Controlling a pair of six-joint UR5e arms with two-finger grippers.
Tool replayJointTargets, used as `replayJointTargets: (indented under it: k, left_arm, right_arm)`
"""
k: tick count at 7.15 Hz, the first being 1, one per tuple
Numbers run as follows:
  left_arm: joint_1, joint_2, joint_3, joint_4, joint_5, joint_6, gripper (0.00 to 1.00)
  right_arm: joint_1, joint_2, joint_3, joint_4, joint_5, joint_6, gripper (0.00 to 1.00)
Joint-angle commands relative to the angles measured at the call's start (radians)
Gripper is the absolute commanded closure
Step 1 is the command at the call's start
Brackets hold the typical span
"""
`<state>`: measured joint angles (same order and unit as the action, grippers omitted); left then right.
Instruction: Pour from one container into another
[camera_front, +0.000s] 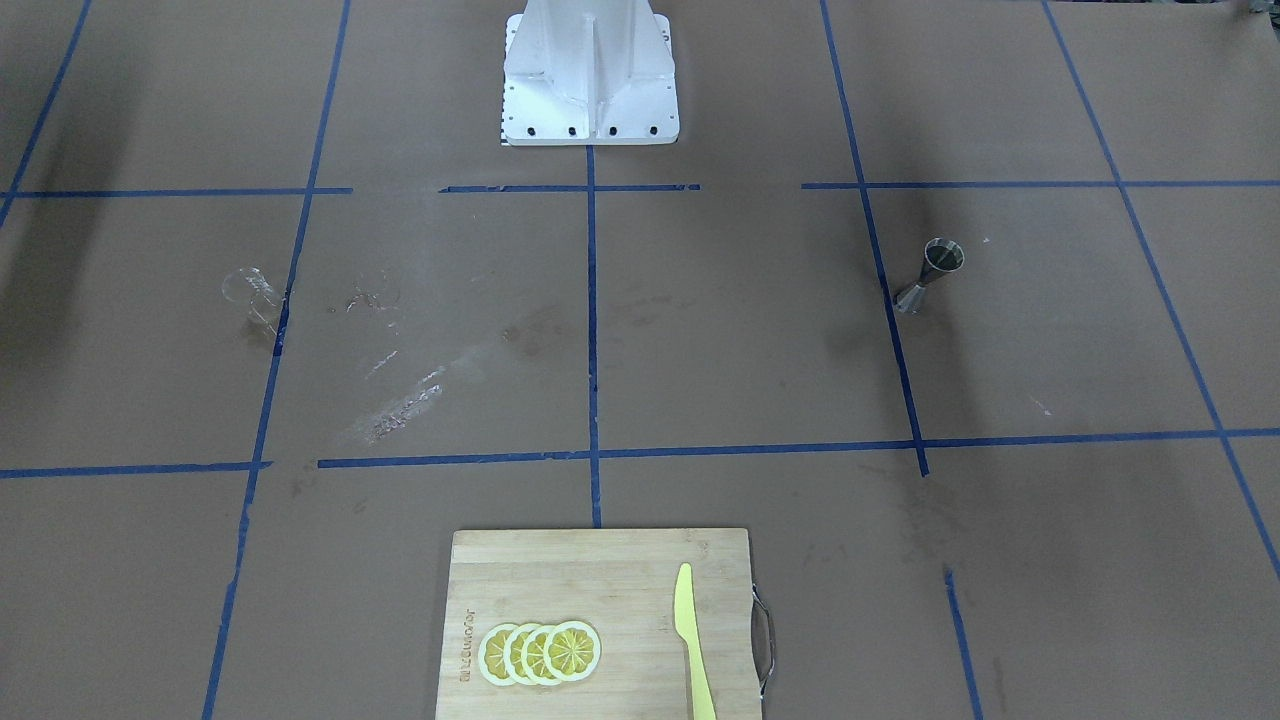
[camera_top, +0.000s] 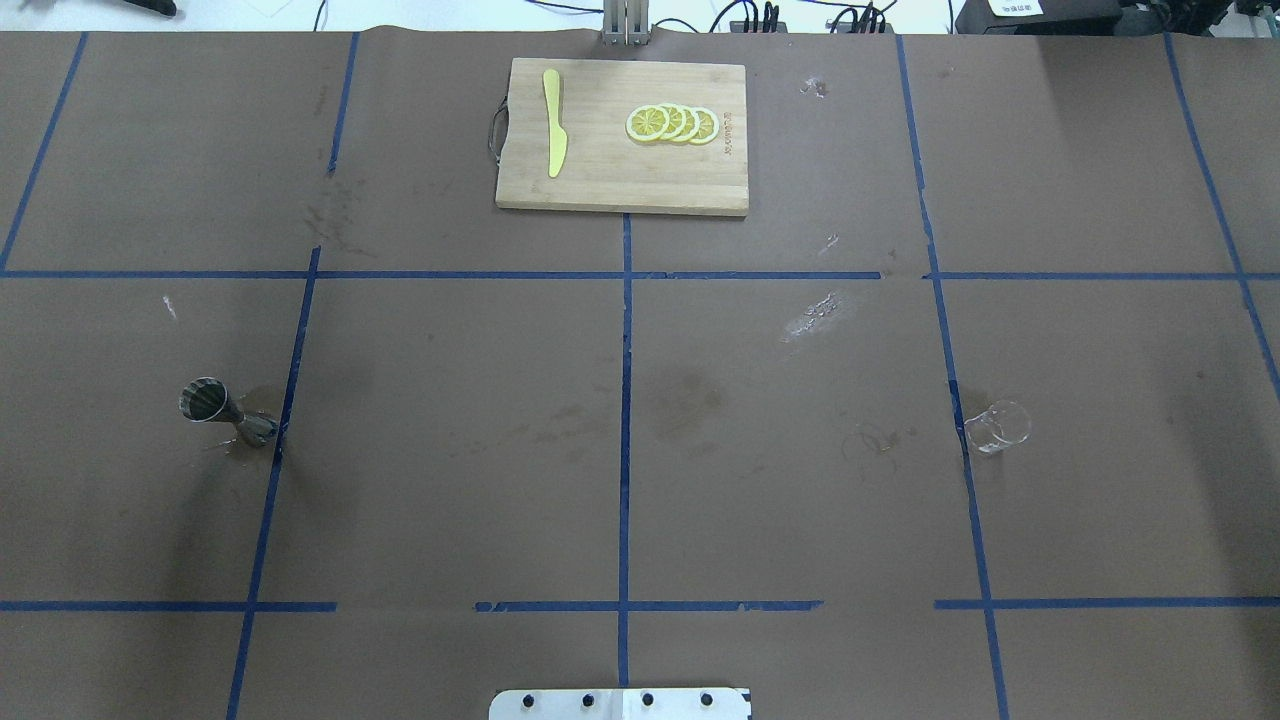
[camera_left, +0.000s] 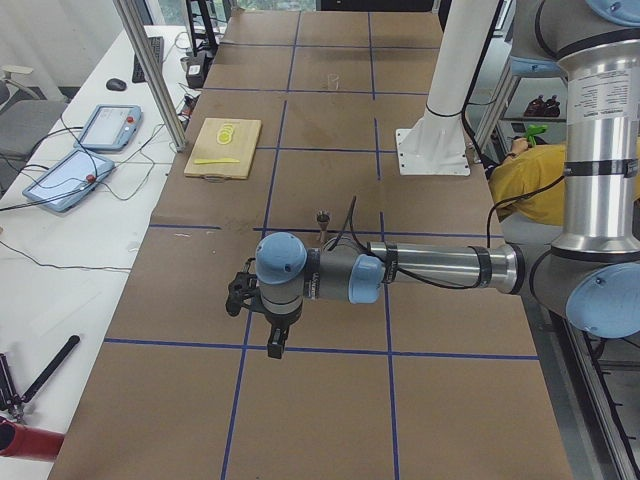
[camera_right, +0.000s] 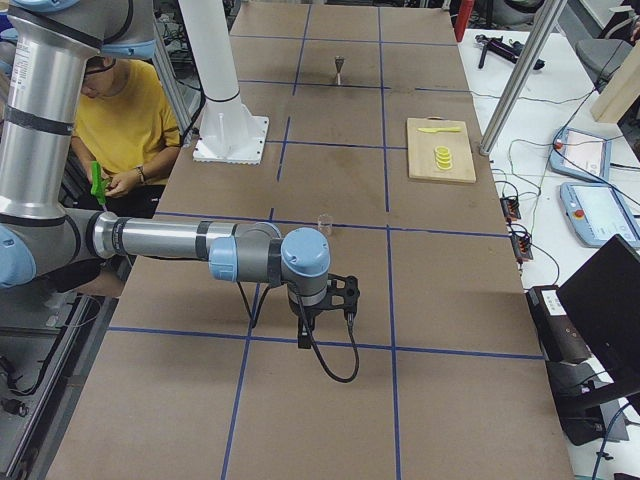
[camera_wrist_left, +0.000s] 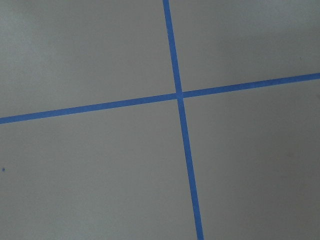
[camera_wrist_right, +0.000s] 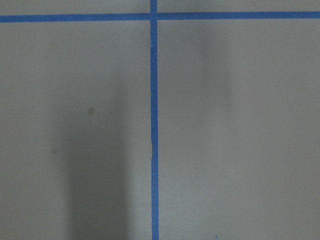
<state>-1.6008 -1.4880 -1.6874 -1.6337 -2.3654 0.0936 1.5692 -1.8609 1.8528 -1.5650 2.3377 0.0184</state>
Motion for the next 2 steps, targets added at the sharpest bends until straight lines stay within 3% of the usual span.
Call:
replayJointTargets:
  k: [1,2]
  left_arm:
    - [0.001,-0.002,0.000,-0.002,0.000,0.000,0.00]
    - [-0.001,0.000,-0.002,-0.002,0.000,0.000,0.00]
  right_arm:
    - [0.000,-0.001,0.000,-0.001,0.000,0.000,0.00]
    - [0.000,-0.001,0.000,0.000,0.000,-0.005,0.00]
